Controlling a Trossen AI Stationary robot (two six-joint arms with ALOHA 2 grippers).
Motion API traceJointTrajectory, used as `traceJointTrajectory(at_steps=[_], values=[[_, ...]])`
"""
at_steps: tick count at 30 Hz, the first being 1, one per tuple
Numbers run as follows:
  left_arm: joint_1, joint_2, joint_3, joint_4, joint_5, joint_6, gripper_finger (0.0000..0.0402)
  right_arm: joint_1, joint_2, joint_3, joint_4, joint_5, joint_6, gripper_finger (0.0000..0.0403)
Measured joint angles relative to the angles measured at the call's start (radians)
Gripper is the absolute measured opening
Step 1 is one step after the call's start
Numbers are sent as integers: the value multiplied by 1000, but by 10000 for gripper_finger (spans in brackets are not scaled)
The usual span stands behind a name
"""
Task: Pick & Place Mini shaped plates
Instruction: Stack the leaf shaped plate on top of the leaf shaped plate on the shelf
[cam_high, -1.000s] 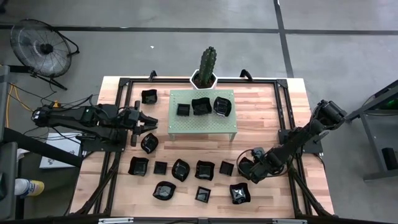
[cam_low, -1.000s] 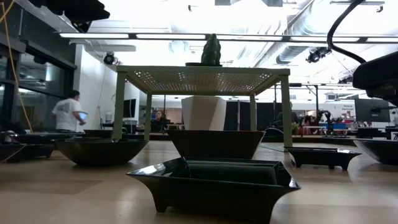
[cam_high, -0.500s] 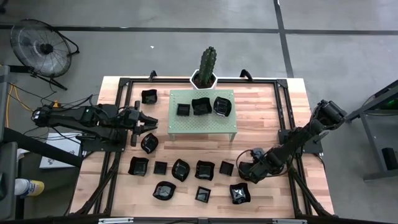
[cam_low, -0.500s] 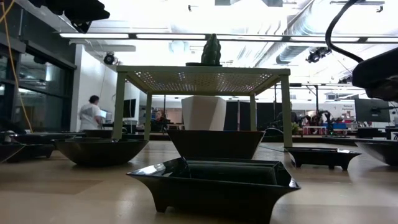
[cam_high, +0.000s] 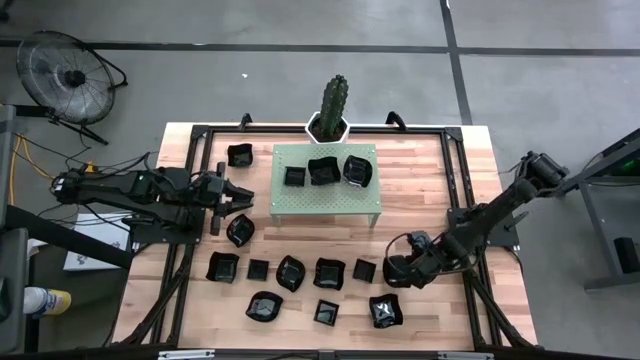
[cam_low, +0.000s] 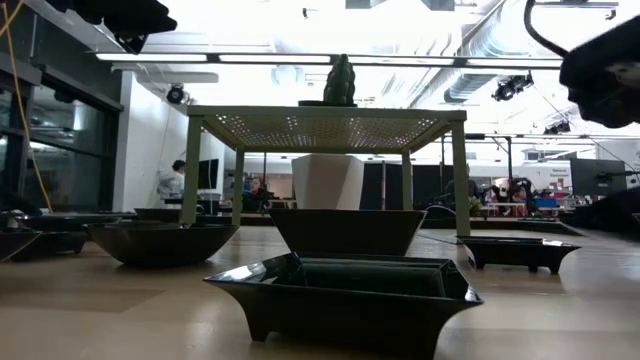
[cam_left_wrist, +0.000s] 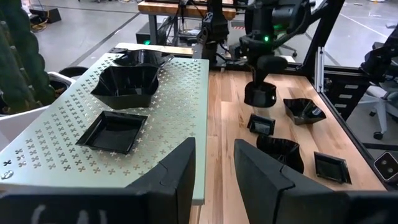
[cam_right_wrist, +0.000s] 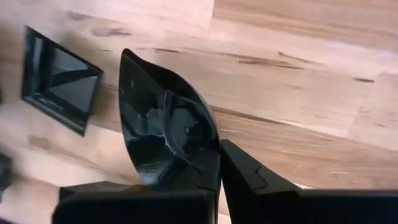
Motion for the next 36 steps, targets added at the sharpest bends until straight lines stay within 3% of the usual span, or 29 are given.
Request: traceJointTrajectory(at_steps=[12,19,26,30,36], values=[[0,31,0,1,3,-1,108,-14,-171,0,21,132,-85,1],[0,31,0,0,3,-1,108,-23,-263,0,121,272,-176,1],[0,31,0,0,2,-1,108,-106,-305,0,265,369,-313,0],[0,31,0,0,-1,-1,108,-162,-311,5,350,376,-405,0],[0,31,0,0,-1,11,108,-246,-311,80,344,380,-520,0]])
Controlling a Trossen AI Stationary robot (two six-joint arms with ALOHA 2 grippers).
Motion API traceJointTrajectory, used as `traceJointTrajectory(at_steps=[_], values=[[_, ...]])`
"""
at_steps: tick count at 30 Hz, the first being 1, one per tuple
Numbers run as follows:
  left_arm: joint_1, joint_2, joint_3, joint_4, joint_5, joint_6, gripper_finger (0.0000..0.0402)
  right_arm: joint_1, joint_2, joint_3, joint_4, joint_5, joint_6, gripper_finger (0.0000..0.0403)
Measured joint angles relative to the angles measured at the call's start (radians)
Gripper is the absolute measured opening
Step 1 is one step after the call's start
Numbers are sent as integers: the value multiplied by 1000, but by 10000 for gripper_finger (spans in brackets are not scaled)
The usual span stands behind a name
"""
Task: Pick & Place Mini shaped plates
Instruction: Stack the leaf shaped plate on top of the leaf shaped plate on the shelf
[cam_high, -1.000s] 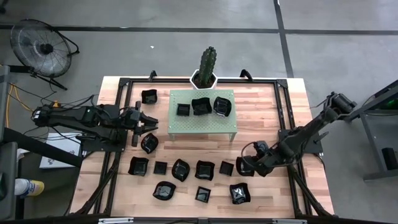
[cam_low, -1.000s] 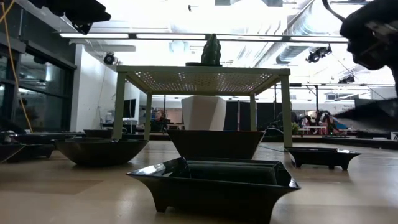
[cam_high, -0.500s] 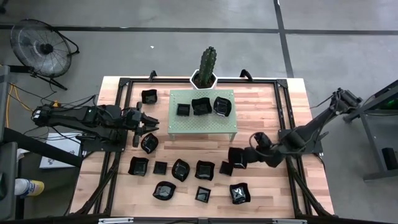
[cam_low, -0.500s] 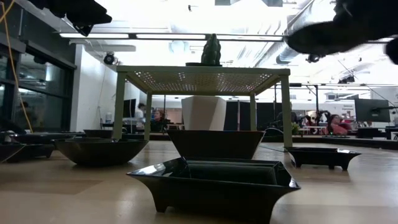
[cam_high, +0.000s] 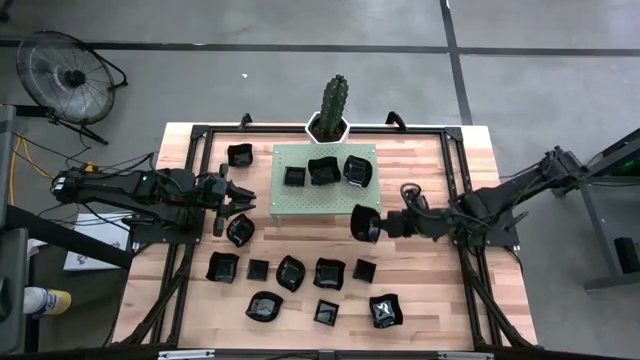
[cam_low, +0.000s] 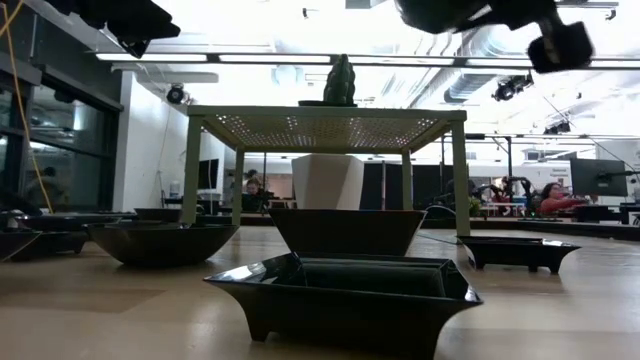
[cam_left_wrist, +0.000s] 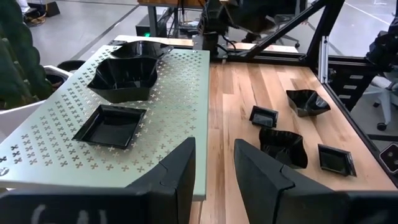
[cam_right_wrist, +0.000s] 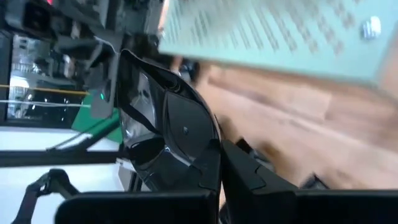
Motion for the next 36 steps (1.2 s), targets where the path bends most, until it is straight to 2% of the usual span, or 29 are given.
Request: traceJointTrajectory(at_steps=[14,26,32,36], values=[[0,-5,0,1,12,35,108,-243,2,153,-87,-32,-168,0],[0,-53,0,0,60,68,108,-458,10,245,-146,-177,-283,0],[0,-88,0,0,60,68,108,-536,104,367,-230,-264,-364,0],[0,-105,0,0,67,70,108,-597,209,488,-382,-345,-431,0]])
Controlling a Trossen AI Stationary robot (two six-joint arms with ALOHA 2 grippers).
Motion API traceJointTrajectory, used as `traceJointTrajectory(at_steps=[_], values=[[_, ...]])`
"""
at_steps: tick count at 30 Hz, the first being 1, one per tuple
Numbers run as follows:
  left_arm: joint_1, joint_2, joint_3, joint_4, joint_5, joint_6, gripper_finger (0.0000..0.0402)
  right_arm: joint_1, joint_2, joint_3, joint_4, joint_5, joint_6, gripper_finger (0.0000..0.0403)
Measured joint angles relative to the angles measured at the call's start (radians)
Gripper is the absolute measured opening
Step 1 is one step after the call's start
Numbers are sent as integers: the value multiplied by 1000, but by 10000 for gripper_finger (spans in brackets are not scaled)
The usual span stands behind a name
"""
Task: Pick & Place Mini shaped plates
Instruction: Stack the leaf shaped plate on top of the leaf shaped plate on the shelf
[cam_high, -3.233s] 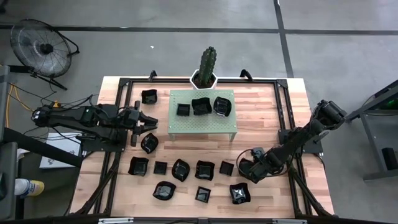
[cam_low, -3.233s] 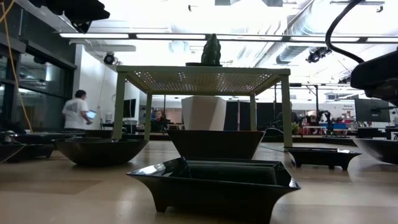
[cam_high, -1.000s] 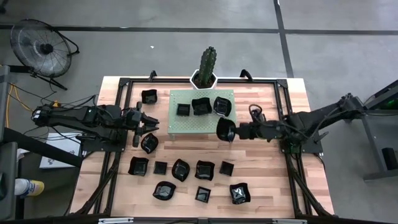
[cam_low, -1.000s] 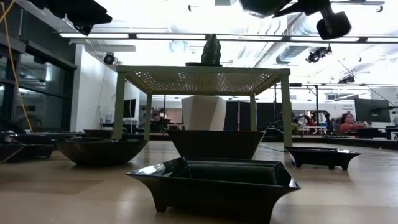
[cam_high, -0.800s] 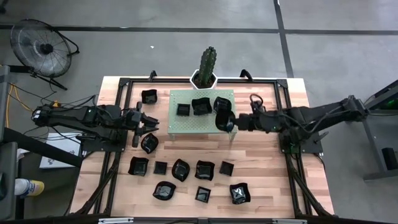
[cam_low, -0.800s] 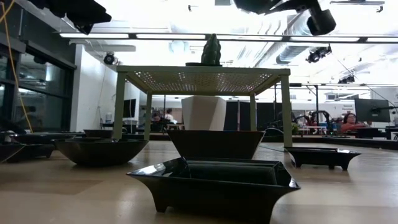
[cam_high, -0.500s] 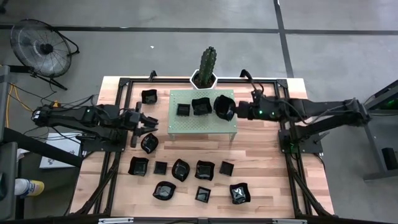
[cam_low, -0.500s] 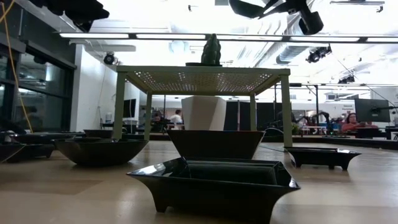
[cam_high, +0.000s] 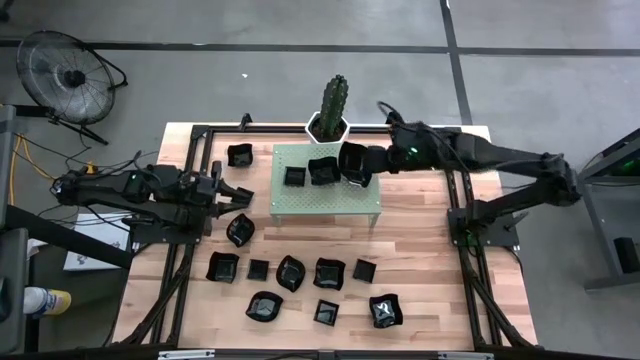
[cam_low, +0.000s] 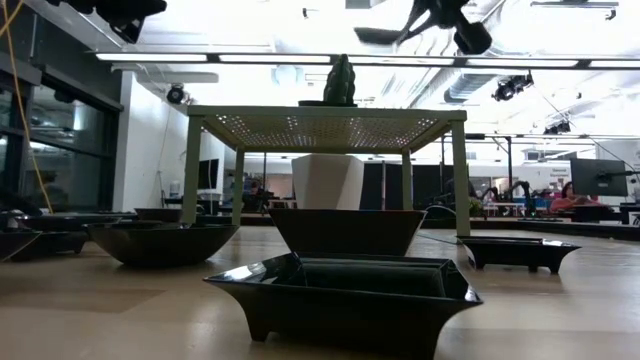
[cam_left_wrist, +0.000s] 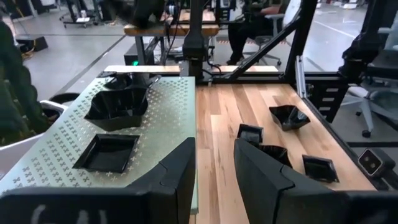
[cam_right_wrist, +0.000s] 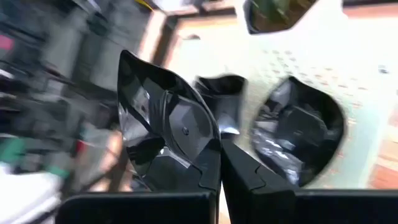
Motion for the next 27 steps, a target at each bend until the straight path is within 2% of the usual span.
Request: traceJointTrajectory(at_steps=[8,18,27], values=[[0,-15,0,0,31,17,108,-125,150,174,-251,-126,-69,0],[0,-15,0,-1,48,17,108,-171,237,192,-377,-148,-57,0],[0,-15,0,-1,56,8,108,-156,247,192,-375,-104,-13,0]])
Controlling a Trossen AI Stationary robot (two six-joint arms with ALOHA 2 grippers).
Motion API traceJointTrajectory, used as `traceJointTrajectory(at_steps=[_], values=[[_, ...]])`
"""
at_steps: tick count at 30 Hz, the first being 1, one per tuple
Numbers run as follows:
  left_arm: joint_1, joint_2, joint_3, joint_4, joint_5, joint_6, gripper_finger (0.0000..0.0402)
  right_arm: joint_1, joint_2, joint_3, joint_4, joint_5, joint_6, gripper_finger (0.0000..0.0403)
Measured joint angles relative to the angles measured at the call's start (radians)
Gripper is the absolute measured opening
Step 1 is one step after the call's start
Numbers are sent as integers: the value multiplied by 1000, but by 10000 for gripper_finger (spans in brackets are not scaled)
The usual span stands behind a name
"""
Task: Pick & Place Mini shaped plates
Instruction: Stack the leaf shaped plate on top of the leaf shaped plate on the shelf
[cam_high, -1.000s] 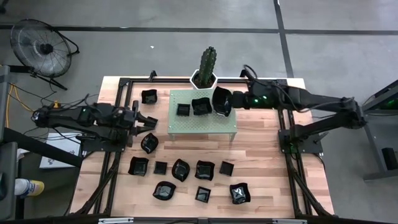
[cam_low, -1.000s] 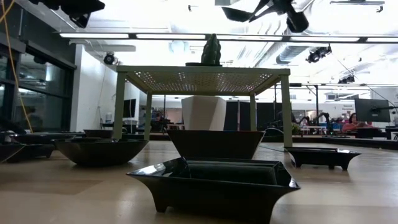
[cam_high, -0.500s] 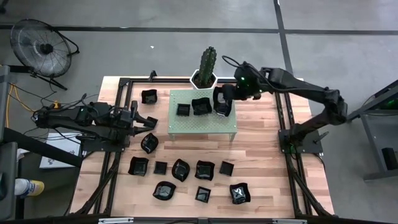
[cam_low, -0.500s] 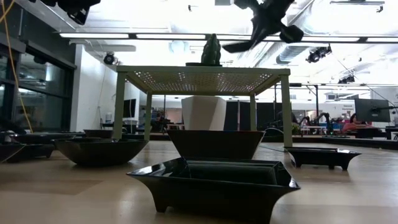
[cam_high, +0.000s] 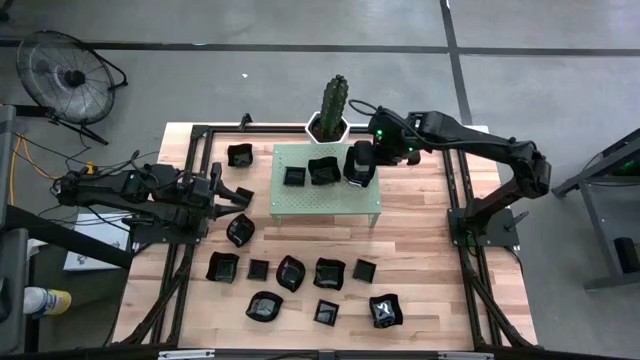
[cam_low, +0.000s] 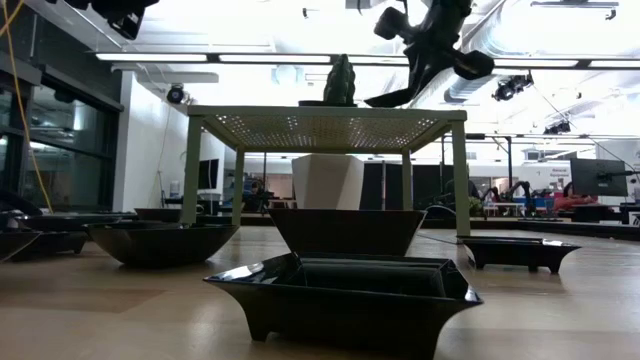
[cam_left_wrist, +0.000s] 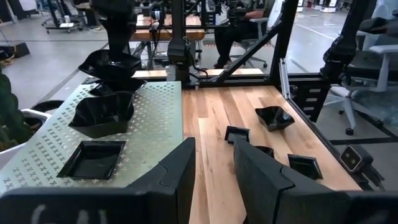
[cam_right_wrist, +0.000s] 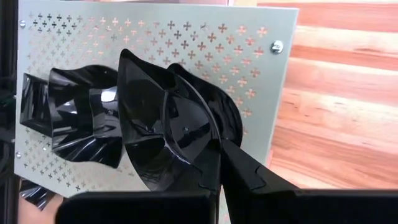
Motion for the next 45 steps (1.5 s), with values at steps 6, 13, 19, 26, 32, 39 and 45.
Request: traceJointTrajectory(at_steps=[6,13,19,26,32,39,45], values=[[0,0,0,0,-11,-51,108,30,4,-17,-1,28,46,0],[0,0,0,0,-11,-50,108,69,5,-70,21,56,105,0],[0,0,0,0,-6,-48,108,80,5,-74,87,85,112,0],[0,0,0,0,-6,-51,108,79,5,-74,82,121,132,0],[0,0,0,1,-16,-92,108,95,5,-74,80,130,173,0],[0,0,0,2,-30,-100,108,125,4,-74,65,218,215,0],[0,0,0,1,-31,-100,108,129,5,-74,65,216,215,0]])
